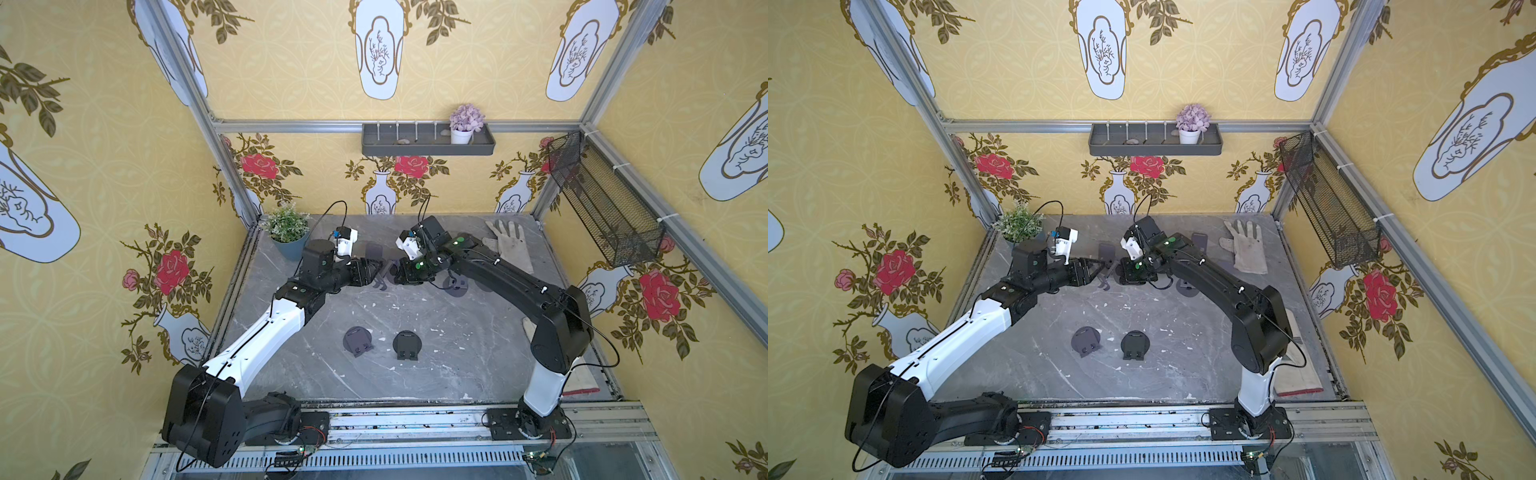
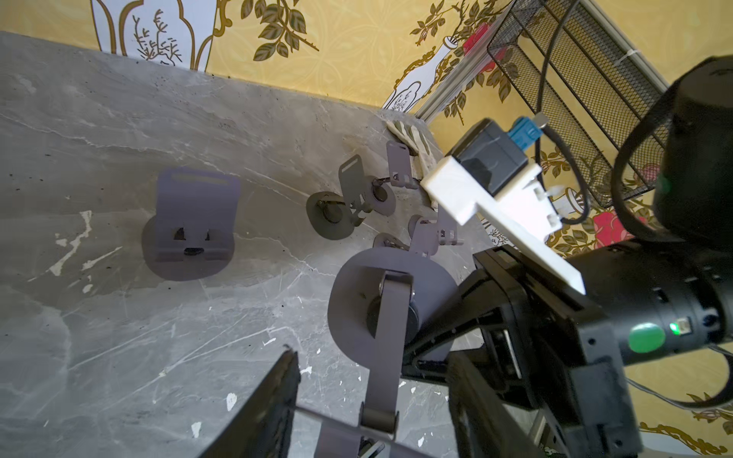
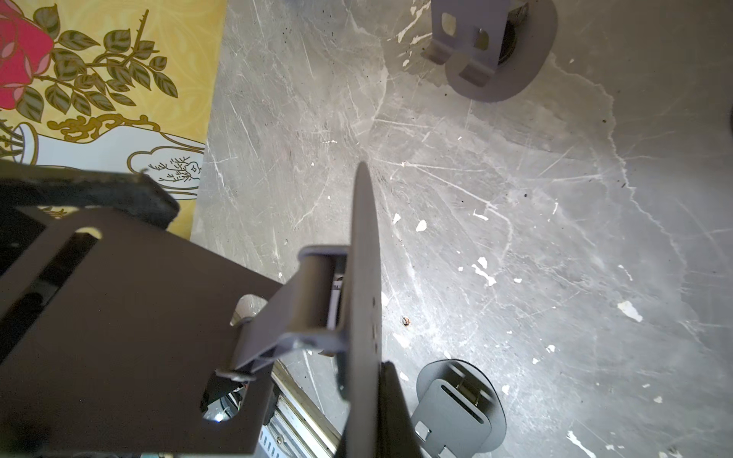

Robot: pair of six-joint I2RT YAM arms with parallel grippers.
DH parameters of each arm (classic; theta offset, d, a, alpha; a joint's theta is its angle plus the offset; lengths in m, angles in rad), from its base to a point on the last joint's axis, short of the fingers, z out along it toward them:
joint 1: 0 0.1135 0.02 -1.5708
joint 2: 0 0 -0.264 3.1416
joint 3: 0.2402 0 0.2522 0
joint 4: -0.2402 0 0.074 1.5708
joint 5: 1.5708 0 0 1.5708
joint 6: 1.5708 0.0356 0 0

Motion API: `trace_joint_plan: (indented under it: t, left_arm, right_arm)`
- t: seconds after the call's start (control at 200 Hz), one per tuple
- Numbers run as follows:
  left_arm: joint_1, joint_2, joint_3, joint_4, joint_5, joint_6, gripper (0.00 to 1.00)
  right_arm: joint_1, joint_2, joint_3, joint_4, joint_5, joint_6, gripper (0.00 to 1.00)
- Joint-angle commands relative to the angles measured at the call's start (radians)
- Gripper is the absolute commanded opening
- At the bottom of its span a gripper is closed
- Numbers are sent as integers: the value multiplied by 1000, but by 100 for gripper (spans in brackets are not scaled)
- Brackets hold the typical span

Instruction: Open the phone stand

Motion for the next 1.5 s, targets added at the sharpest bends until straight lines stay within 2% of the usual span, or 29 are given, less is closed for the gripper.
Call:
trace_joint_plan:
  t: [0.0, 0.35, 0.49, 0.625, 0.71, 0.805, 0.975, 1.3, 1.495]
  left_arm:
    - [-1, -19, -10, 42, 74, 11, 38]
    - [-7, -1, -10, 22, 41, 27, 39]
    - [-6, 11, 11, -26, -19, 51, 40]
    - [-7, 25, 33, -62, -94, 64, 41]
    - [-6, 37, 53, -87, -150, 64, 41]
    - [-7, 56, 81, -123, -213, 63, 41]
    - [-6, 87, 134, -196, -363, 63, 43]
    - [-5, 182, 258, -386, -682, 16, 44]
    - [-5, 284, 358, -487, -816, -13, 44]
  right_arm:
    - [-29, 18, 4, -99, 221, 65, 0]
    - [66, 6, 79, -34, 153, 27, 0]
    - [85, -13, 78, -17, 116, 11, 12]
    - [100, -40, 73, 2, 86, -1, 37]
    - [104, -63, 61, 18, 74, -6, 63]
    - [103, -83, 49, 17, 81, -3, 82]
    - [103, -126, -2, 5, 114, 4, 99]
    - [98, -230, -148, 45, 177, 45, 98]
    - [96, -259, -197, 54, 186, 48, 98]
